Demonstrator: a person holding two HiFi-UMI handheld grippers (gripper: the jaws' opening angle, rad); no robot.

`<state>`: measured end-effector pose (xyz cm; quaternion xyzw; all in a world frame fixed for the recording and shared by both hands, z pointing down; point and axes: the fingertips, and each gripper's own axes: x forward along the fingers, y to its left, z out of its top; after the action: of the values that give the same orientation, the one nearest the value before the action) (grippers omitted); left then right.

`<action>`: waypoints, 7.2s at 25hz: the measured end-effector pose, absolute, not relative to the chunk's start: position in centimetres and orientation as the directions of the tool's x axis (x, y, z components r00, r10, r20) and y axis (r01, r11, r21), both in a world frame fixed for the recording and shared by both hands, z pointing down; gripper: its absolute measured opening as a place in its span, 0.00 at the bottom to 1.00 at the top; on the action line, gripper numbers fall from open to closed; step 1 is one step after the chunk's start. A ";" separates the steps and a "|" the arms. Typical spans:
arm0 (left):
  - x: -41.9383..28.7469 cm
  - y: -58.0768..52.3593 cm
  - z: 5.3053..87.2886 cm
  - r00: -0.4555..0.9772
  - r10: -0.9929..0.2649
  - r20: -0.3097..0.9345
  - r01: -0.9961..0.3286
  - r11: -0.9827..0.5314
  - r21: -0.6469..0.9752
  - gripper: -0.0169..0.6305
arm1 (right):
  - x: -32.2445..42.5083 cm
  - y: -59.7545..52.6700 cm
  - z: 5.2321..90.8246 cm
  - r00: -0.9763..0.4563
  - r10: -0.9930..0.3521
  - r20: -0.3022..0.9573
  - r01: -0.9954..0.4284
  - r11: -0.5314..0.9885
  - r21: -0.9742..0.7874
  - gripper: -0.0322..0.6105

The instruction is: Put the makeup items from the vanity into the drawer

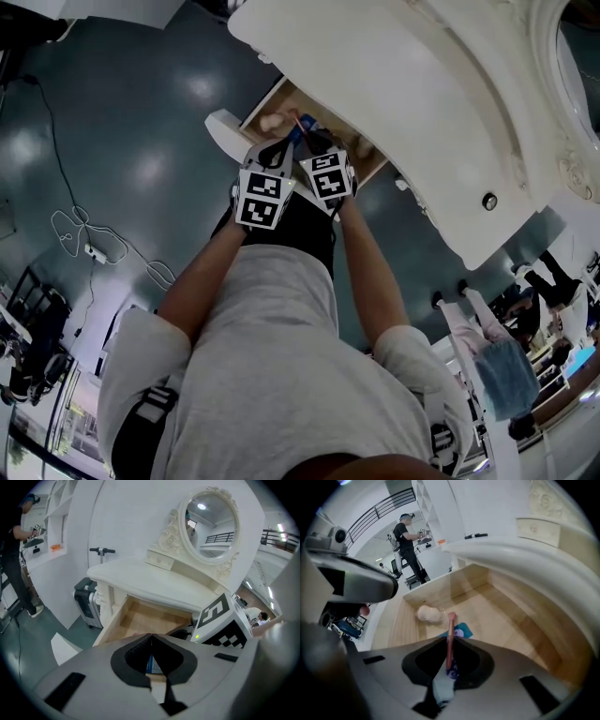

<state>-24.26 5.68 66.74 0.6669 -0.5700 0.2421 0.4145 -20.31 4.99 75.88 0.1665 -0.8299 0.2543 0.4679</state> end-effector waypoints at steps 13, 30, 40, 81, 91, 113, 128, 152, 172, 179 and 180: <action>-22.9 5.0 65.2 0.310 -0.551 0.775 -0.947 -0.111 0.300 0.04 | -18.6 4.1 72.4 -0.518 -0.106 0.849 -0.576 0.777 -0.254 0.15; -14.8 1.8 55.6 0.391 -0.638 0.663 -0.914 -0.357 0.195 0.04 | -10.5 -1.0 56.1 -0.557 -0.536 0.635 -0.780 0.601 -0.177 0.07; -8.2 1.4 54.5 0.384 -0.617 0.687 -0.906 -0.394 0.153 0.04 | -3.7 -1.0 54.8 -0.575 -0.553 0.603 -0.775 0.604 -0.185 0.07; 23.4 -1.6 52.4 0.579 -0.436 0.689 -0.613 -0.790 0.015 0.04 | 30.2 -0.4 51.0 -0.226 -0.808 0.544 -0.972 0.151 -0.180 0.07; 27.3 -5.8 53.3 0.552 -0.472 0.687 -0.545 -0.828 -0.131 0.04 | 34.5 0.4 51.8 -0.178 -0.802 0.570 -0.975 0.066 -0.212 0.07; 31.7 -8.8 58.2 0.522 -0.330 0.786 -0.515 -0.857 -0.018 0.32 | 37.2 -0.8 53.0 -0.160 -0.795 0.585 -0.976 0.038 -0.215 0.07; 32.4 -9.5 60.6 0.468 -0.300 0.831 -0.535 -0.845 -0.003 0.36 | 38.1 0.1 52.8 -0.167 -0.791 0.588 -0.976 0.046 -0.214 0.07; 27.8 -8.2 56.6 0.510 -0.415 0.754 -0.675 -0.736 0.051 0.36 | 33.0 -2.1 51.6 -0.274 -0.776 0.568 -0.960 0.191 -0.203 0.07; 19.7 -7.2 54.7 0.448 -0.496 0.744 -0.794 -0.603 0.076 0.36 | 24.2 -4.7 50.7 -0.435 -0.707 0.558 -0.898 0.388 -0.209 0.07; 16.4 -7.1 54.5 0.416 -0.520 0.746 -0.832 -0.548 0.082 0.36 | 21.2 -4.9 50.5 -0.475 -0.679 0.560 -0.873 0.440 -0.209 0.07; 16.0 -7.1 54.4 0.412 -0.524 0.745 -0.837 -0.541 0.082 0.36 | 20.9 -4.9 50.5 -0.479 -0.675 0.561 -0.871 0.445 -0.208 0.07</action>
<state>15.96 -7.08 54.41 0.8086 -0.4208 0.3419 0.2285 20.86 -4.87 50.53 0.4682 -0.8255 0.2411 0.2029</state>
